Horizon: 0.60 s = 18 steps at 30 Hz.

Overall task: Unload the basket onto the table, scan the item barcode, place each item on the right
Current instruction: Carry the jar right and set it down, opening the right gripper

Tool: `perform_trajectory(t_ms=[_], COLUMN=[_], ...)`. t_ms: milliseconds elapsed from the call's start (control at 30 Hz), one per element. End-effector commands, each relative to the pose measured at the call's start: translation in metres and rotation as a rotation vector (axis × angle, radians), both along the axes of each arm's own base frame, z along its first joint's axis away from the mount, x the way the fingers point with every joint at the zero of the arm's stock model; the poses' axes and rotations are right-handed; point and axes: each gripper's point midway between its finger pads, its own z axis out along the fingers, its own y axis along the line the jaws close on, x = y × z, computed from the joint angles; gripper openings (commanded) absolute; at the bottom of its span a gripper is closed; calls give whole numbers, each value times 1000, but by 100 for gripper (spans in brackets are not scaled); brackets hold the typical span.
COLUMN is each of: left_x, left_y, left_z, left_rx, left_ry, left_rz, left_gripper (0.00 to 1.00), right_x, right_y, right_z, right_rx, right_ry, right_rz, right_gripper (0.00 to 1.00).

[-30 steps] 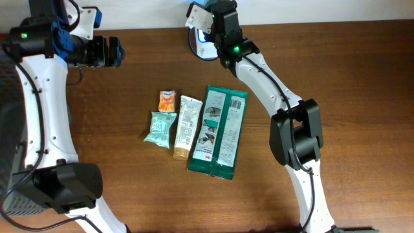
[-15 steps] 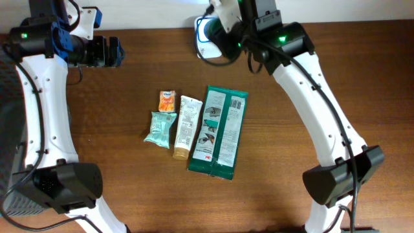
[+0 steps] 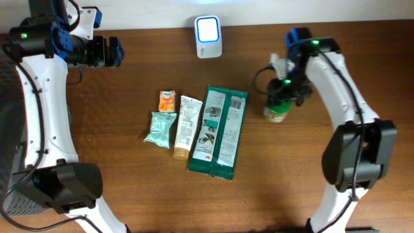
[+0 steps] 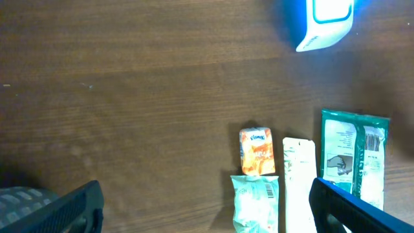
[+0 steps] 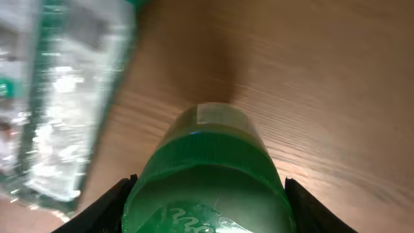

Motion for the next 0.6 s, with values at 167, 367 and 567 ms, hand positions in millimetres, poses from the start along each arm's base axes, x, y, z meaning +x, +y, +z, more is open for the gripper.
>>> perform_trajectory(t_ms=[167, 367, 567], left_x=[0, 0, 0], left_y=[0, 0, 0], left_z=[5, 5, 5], left_rx=[-1, -1, -1], left_ry=[-17, -17, -17], left_rz=[-12, -12, -12], left_gripper=[99, 99, 99], right_x=[-23, -18, 3], right_y=[-119, -139, -133], right_z=[-36, -41, 18], right_rx=[2, -10, 53], right_ry=[44, 1, -92], right_rz=[-314, -358, -415], right_gripper=[52, 93, 98])
